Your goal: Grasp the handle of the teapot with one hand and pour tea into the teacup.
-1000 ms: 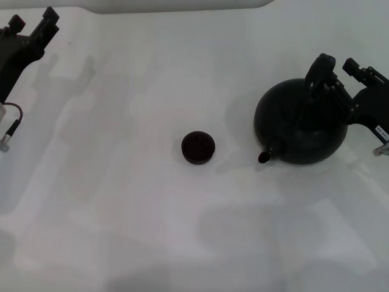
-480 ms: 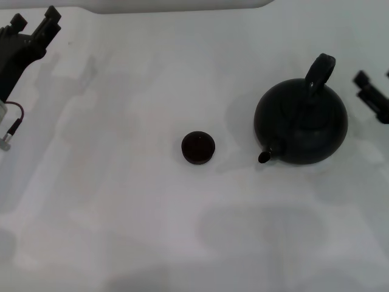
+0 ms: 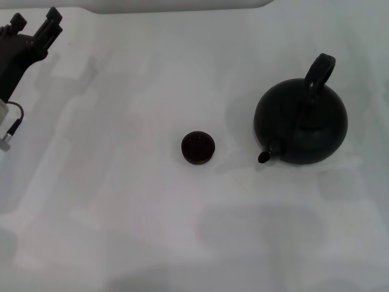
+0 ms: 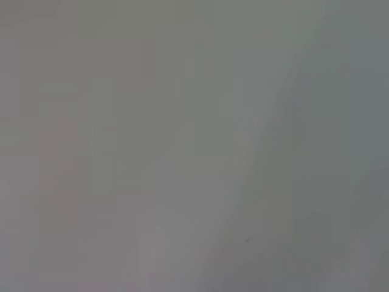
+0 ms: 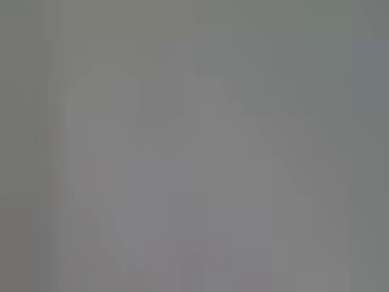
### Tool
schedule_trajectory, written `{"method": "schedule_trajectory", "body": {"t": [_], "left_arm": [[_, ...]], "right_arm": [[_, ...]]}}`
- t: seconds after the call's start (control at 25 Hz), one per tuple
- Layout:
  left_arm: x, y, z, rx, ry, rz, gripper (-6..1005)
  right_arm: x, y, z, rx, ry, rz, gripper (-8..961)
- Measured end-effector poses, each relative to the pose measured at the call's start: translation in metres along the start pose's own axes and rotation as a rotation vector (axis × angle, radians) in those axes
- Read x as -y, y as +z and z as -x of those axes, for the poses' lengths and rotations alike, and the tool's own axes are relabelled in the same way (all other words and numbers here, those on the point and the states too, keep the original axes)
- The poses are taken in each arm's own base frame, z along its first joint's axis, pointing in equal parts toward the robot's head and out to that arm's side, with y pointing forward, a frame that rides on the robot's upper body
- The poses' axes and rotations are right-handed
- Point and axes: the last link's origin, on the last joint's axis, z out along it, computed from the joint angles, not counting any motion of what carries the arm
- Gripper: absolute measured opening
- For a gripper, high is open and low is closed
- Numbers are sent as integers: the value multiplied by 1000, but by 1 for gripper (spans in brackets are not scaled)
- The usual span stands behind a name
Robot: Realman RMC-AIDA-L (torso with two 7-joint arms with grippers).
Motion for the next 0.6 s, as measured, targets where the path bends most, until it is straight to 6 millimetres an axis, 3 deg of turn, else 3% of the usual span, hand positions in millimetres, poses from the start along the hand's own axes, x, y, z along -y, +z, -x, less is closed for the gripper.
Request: {"method": "schedule_trajectory", "body": {"t": [0.6], "left_arm": [[1,0,3,14,8,-12,879]], "right_arm": [[6,1,-1,-7,49,-45,870]]}}
